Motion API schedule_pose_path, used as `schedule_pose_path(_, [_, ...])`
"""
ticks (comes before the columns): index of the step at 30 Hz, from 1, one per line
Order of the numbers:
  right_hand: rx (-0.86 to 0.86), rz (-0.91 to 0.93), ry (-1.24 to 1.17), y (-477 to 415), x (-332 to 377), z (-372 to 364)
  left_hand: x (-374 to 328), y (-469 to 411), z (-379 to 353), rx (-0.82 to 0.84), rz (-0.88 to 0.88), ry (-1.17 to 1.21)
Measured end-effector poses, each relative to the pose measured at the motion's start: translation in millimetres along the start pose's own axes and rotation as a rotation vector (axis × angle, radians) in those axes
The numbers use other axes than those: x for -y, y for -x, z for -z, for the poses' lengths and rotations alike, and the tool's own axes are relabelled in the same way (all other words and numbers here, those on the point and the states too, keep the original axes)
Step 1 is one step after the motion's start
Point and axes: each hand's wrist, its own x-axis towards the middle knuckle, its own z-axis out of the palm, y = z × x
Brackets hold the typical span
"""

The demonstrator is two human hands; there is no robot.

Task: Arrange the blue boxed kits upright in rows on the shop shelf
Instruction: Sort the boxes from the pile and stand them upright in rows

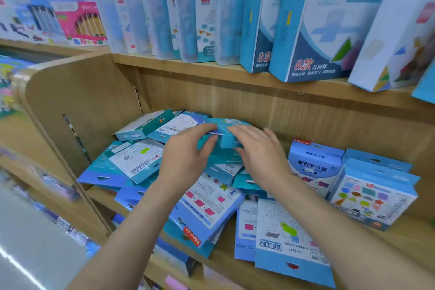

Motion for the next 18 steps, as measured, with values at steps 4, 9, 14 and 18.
schedule_pose_path(4, [-0.216,-0.054,-0.408,15.8,-5.4,32.0,-5.7,8.9,9.0,0.019,-0.047,0.380])
schedule_pose_path(9, [-0.198,-0.347,-1.218,33.5,2.4,59.9,-20.8,7.2,12.0,0.258,0.137,0.810])
schedule_pose_path(14, [-0.113,-0.598,-1.427,44.9,2.4,59.9,-30.3,11.5,6.7,0.298,0.311,0.871])
schedule_pose_path(18, [-0.103,-0.645,-1.403,48.7,-1.6,62.5,-35.4,15.2,-0.7,0.308,0.372,0.856])
